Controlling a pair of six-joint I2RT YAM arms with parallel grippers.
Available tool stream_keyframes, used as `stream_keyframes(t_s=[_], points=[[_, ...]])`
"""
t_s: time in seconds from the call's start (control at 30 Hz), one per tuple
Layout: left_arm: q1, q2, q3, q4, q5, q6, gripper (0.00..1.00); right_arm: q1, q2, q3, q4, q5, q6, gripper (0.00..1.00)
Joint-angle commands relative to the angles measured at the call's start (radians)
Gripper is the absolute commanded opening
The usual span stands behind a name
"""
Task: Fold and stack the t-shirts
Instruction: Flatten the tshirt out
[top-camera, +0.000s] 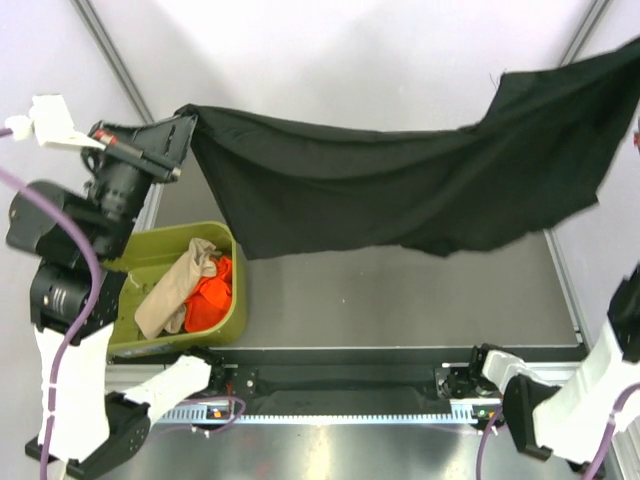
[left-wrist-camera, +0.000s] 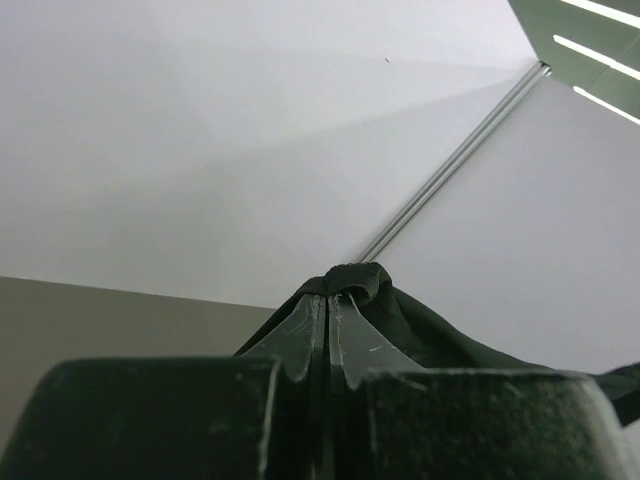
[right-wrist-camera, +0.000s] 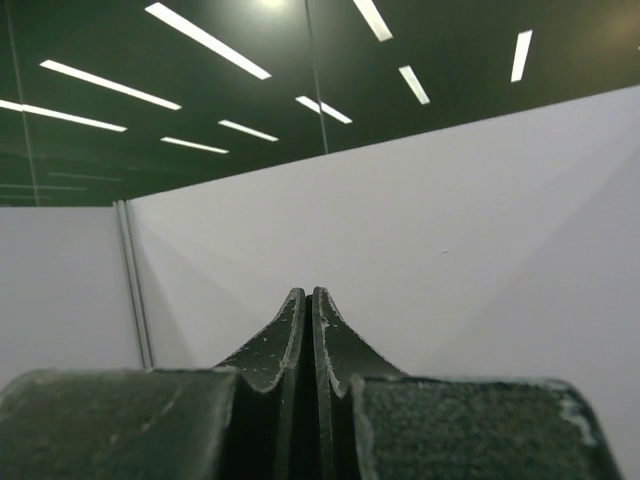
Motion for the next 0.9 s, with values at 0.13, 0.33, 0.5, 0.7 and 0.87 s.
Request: stream_keyframes(t_s=[0.13,0.33,0.5,0.7,0.87], points=[[0.005,-0.037,-0.249,0.185,0.045,-0.072,0.00,0.005,-0.047,-0.177,-0.003,0.087,-0.069,0.00],[0.005,0.038,-0.482,0.273,0.056,-0.123,0.00,0.008,-0.059,-0.534,0.085,0.110,-0.096,0.00],[0.004,0.206,-0.598,0.320,0.027,-0.140,0.00,0.011,0.037,-0.838,0.243,0.114,-0.071,0.00],[0.005,0.510,-0.622,0.434,-0.036,-0.135,0.00,0.023,0.304,-0.933,0.378,0.105,-0.115,0.00],[0.010,0.774,-0.472,0.485,-0.032,-0.112,0.00,0.037,0.514,-0.874,0.432,0.107,-0.128,0.00]])
